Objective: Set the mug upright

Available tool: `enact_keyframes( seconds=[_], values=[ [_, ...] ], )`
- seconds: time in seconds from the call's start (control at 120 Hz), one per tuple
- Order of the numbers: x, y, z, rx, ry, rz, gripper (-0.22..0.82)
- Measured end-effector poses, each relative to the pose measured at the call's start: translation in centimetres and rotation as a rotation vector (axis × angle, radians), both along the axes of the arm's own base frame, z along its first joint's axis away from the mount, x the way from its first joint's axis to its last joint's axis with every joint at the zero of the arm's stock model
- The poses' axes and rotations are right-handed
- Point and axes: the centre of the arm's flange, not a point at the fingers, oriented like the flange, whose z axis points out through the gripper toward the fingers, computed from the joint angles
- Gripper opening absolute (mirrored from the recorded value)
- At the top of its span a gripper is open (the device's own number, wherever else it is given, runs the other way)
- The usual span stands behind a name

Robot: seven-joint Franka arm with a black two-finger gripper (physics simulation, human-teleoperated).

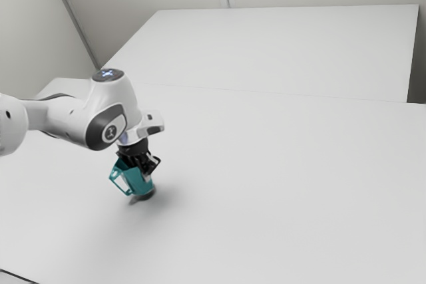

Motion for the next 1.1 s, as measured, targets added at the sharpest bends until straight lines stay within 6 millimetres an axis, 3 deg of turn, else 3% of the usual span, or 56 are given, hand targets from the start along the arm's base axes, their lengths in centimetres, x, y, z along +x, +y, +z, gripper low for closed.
enact_keyframes(
  seconds=[0.125,0.325,0.5,0.692,0.975,1.1],
  values=[
    [0.1,-0.1,-0.5,-0.001,-0.001,0.026,-0.14],
    [-0.1,-0.5,-0.8,-0.009,-0.011,0.057,0.27],
    [0.0,-1.0,0.3,-0.011,-0.033,0.077,0.46],
    [0.6,-1.4,2.2,-0.011,-0.055,0.096,0.55],
    [1.7,-2.4,5.7,-0.020,-0.071,0.114,0.59],
    [2.8,-3.1,8.4,-0.028,-0.082,0.118,0.60]
  ],
)
